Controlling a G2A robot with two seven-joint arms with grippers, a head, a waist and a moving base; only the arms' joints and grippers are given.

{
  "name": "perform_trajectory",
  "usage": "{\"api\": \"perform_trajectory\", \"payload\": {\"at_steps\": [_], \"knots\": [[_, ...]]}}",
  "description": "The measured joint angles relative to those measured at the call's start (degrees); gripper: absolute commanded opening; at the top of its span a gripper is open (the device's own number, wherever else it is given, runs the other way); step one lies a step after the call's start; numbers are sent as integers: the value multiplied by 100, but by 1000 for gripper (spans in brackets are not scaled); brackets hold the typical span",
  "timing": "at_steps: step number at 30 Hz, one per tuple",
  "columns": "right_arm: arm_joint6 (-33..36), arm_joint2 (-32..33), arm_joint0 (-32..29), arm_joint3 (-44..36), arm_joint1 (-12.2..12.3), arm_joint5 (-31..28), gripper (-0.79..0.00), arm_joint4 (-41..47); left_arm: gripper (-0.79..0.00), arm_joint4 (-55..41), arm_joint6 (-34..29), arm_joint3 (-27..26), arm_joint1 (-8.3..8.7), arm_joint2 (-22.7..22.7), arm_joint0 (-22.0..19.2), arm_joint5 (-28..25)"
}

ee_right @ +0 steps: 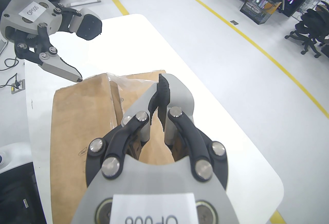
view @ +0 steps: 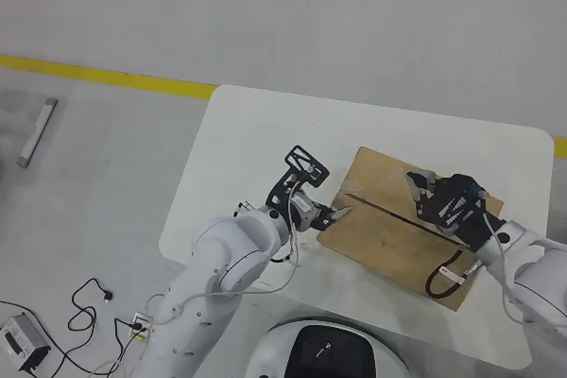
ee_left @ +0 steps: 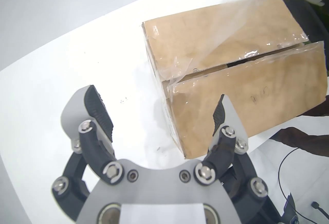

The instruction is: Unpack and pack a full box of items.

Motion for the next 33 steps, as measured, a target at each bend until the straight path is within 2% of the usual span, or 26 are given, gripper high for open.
{"api": "perform_trajectory", "payload": {"at_steps": [6,20,33], "knots": [[49,-79,96,-8,0,80,-785,-1,0,8,-172,99,30,36,-2,-77],[106,-140,144,-77,9,102,-785,-26,0,-15,73,706,18,340,-201,-80],[89,-133,206,-108,16,141,-785,-14,0,-10,87,918,24,444,-304,-5]]}}
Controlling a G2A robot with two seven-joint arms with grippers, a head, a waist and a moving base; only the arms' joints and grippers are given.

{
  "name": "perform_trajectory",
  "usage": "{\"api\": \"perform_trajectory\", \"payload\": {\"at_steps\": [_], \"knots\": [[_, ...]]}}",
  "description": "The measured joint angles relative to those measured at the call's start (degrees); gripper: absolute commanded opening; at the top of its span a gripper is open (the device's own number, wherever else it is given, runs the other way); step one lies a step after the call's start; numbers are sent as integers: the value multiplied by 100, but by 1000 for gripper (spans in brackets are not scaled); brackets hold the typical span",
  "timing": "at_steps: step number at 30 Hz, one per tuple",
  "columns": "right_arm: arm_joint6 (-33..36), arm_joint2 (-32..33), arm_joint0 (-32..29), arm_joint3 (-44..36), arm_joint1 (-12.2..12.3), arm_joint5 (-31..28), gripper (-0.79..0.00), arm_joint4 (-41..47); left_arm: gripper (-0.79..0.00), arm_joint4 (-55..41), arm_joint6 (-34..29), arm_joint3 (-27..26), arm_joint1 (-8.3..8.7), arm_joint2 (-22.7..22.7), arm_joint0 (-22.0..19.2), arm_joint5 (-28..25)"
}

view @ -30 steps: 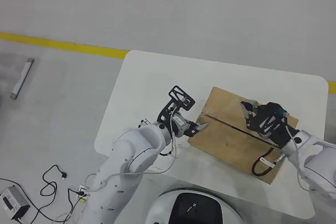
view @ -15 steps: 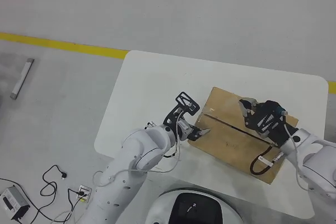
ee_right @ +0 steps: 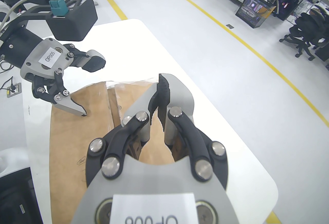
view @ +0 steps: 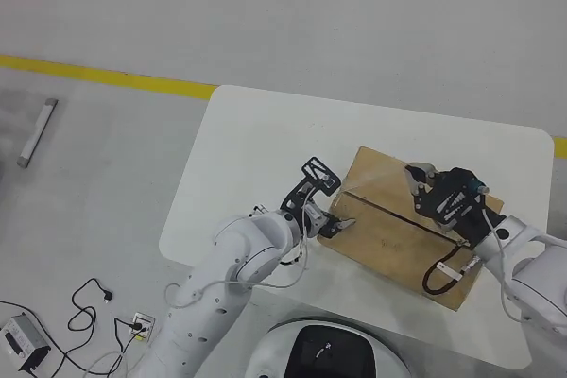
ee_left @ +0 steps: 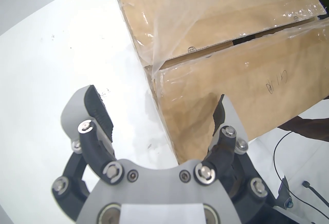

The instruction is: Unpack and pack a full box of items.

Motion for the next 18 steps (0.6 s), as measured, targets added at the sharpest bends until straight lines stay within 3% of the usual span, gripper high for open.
{"api": "perform_trajectory", "payload": {"at_steps": [18], "knots": [[-12,-47,160,45,13,-27,-785,32,0,43,71,246,-3,136,-108,122]]}}
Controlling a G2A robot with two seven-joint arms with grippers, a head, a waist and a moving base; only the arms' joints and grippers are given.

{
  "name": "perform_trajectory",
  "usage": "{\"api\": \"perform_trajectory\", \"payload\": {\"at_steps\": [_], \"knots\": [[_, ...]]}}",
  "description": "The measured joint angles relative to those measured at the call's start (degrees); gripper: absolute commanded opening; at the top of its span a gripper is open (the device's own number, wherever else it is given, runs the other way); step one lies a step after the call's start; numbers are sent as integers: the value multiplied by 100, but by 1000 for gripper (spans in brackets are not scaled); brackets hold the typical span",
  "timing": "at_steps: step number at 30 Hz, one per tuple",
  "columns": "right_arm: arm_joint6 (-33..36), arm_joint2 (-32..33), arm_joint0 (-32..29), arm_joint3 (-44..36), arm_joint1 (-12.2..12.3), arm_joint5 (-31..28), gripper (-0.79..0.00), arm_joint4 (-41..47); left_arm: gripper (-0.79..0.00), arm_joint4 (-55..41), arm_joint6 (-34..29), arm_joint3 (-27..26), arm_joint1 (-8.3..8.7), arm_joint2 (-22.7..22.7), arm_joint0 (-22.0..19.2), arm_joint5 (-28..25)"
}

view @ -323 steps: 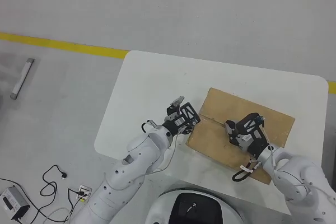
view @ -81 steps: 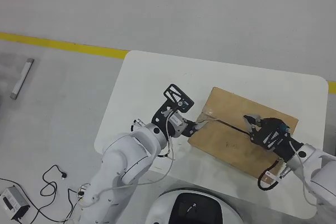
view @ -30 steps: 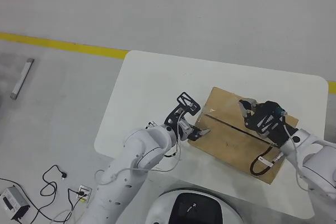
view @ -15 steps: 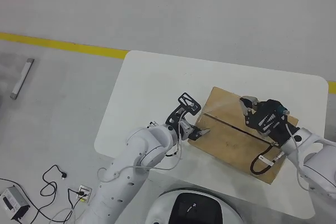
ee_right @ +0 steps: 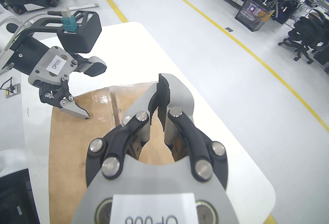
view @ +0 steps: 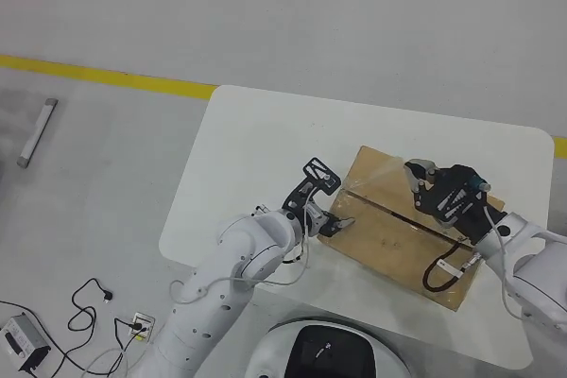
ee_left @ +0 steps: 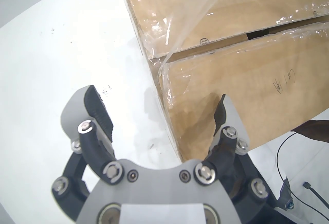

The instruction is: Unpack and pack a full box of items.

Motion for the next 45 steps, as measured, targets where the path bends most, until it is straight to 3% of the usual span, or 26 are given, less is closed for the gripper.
{"api": "perform_trajectory", "payload": {"at_steps": [22,45], "knots": [[75,-406,621,180,-8,48,-785,143,0,-23,-31,-47,25,49,71,80],[344,-1239,1724,826,-110,442,-785,702,0,-65,-3,-44,38,70,46,129]]}}
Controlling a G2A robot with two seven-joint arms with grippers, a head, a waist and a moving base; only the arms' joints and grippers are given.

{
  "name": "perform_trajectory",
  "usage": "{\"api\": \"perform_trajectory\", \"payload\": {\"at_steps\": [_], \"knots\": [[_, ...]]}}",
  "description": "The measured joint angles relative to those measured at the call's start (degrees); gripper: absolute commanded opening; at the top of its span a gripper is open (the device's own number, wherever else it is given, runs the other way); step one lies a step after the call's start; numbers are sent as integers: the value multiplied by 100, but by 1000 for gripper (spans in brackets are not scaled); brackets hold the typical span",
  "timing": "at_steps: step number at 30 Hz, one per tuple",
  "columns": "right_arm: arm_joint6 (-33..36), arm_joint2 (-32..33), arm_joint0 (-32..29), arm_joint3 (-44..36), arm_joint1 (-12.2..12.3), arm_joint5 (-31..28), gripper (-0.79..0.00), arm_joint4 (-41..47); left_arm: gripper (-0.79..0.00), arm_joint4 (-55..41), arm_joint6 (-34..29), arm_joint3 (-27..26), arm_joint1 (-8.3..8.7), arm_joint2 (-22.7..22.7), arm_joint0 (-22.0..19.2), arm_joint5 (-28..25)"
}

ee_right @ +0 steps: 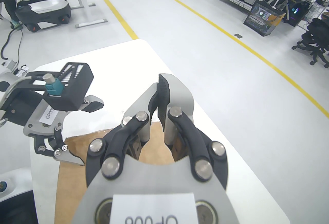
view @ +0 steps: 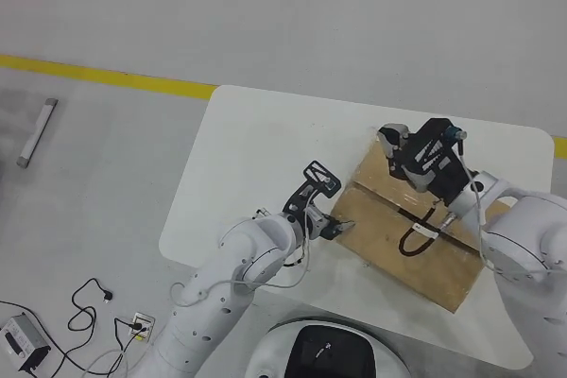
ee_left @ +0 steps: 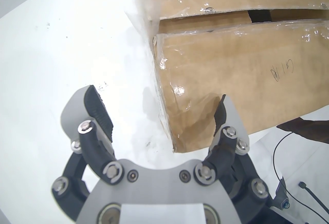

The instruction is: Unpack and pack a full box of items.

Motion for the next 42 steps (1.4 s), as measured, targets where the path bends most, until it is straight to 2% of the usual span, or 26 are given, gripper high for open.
{"api": "perform_trajectory", "payload": {"at_steps": [9,16,27,35,42], "knots": [[-3,104,13,-122,9,-148,-785,412,0,-31,5,25,12,-14,-5,-34],[175,94,-139,-193,26,-119,-785,243,0,-54,8,-19,30,-83,-7,-51],[230,1082,-1320,-607,147,-427,-785,-94,0,-175,117,-287,62,-255,56,8],[7,1784,-2310,-711,198,-807,-785,-193,0,-254,192,-600,100,-417,153,12],[-136,2293,-3011,-838,207,-892,-785,-122,0,-269,175,-792,119,-402,188,-47]]}}
